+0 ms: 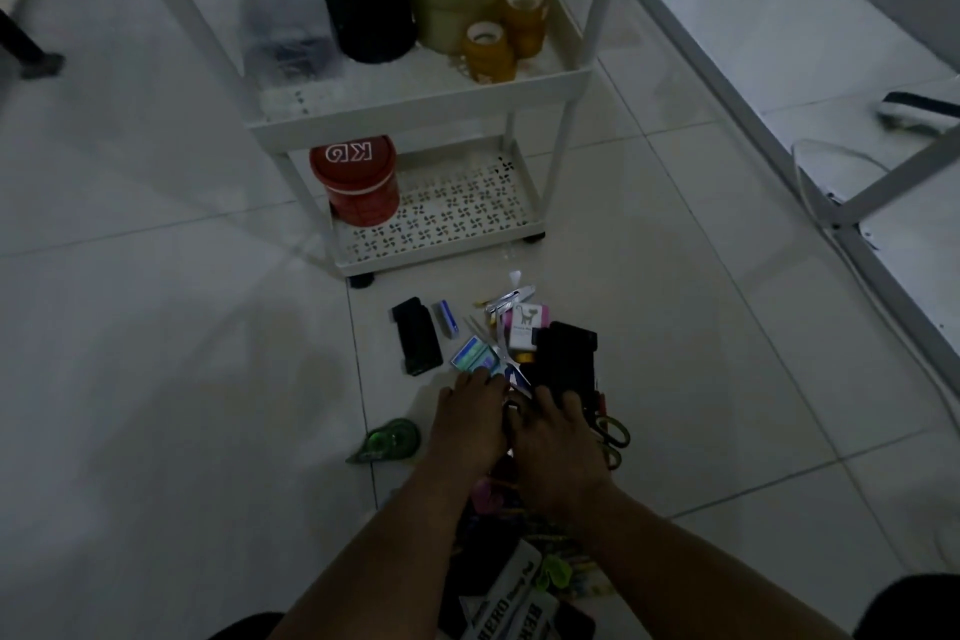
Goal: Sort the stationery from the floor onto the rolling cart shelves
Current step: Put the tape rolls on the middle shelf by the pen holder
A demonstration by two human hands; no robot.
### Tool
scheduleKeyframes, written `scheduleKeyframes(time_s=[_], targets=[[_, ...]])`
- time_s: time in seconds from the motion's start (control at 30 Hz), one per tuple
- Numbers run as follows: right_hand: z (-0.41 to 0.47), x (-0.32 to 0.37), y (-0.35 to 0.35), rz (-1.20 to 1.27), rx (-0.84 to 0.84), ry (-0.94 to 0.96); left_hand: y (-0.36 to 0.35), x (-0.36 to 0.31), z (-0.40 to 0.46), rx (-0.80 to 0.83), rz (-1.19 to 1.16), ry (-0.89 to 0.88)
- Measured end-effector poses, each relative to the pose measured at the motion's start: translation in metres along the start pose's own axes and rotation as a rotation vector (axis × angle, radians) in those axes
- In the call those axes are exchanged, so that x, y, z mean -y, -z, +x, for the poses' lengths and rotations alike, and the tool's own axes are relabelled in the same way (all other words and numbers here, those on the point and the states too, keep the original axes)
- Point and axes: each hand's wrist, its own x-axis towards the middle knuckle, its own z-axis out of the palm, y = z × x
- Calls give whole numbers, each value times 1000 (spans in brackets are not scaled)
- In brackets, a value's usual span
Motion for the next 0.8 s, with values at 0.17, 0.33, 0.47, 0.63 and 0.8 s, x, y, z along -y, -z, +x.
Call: scheduleKeyframes(time_s=[0.17, 0.33, 0.47, 0.63, 0.8], targets=[[-8, 1, -2, -74, -52, -12, -1, 0, -6, 25, 42, -35], [-8, -1, -11, 29, -135, -35, -4, -1, -9, -1, 57, -25], [-4, -6, -1, 357, 12, -117, -3, 6, -8, -4, -72, 2], [21, -17, 27, 539, -3, -229, 24, 3, 4, -71, -232, 8], [43, -33, 97, 607, -319, -279, 100, -8, 26, -278, -324, -42]])
